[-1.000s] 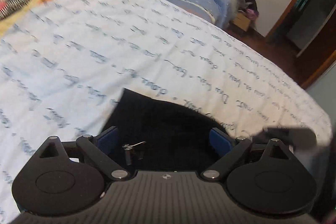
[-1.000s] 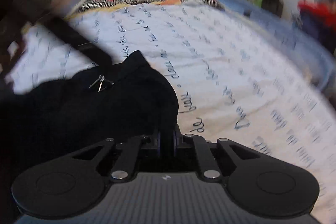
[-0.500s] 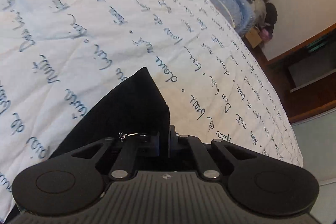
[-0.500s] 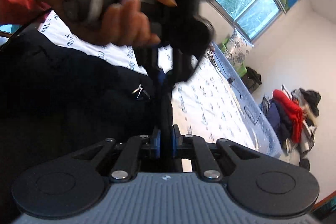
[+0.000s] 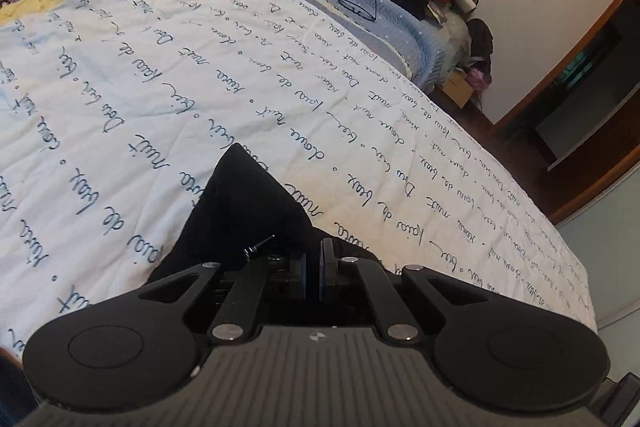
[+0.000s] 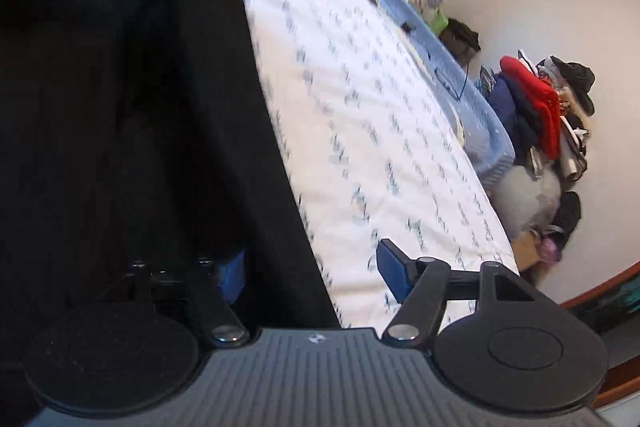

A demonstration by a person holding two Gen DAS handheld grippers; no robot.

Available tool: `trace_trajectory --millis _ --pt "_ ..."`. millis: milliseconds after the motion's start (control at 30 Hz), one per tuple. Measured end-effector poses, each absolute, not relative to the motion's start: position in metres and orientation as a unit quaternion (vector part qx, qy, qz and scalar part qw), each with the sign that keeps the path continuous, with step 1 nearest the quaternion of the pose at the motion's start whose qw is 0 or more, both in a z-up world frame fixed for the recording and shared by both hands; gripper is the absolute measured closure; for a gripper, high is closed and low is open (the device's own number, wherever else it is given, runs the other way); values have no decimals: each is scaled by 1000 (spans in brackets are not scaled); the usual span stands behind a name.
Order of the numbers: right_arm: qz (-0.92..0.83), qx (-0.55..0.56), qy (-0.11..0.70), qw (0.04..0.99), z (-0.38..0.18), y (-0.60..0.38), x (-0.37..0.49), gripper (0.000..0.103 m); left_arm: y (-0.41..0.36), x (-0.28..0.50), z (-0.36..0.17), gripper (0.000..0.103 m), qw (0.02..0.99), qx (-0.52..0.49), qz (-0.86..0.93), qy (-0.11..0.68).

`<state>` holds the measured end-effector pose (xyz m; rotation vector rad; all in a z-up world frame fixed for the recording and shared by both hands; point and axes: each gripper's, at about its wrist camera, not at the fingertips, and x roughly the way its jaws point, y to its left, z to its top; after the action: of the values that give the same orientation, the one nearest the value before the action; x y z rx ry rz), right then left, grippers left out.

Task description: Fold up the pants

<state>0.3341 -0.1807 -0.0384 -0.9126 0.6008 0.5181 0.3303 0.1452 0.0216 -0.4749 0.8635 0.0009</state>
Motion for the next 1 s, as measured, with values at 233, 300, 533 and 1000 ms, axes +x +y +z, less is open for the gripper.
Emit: trace_trajectory --millis 233,300,533,1000 --pt "196 -434 251 843 -30 -172 253 97 147 288 40 97 899 -145 -7 413" --pt "199 -444 241 840 -14 -162 215 97 148 266 46 97 904 -111 -15 413" --pt "243 -458 250 818 -12 -121 108 98 167 218 9 97 884 -67 -18 463" --pt "198 -448 249 836 -40 -105 58 97 172 189 -8 96 881 -72 9 468"
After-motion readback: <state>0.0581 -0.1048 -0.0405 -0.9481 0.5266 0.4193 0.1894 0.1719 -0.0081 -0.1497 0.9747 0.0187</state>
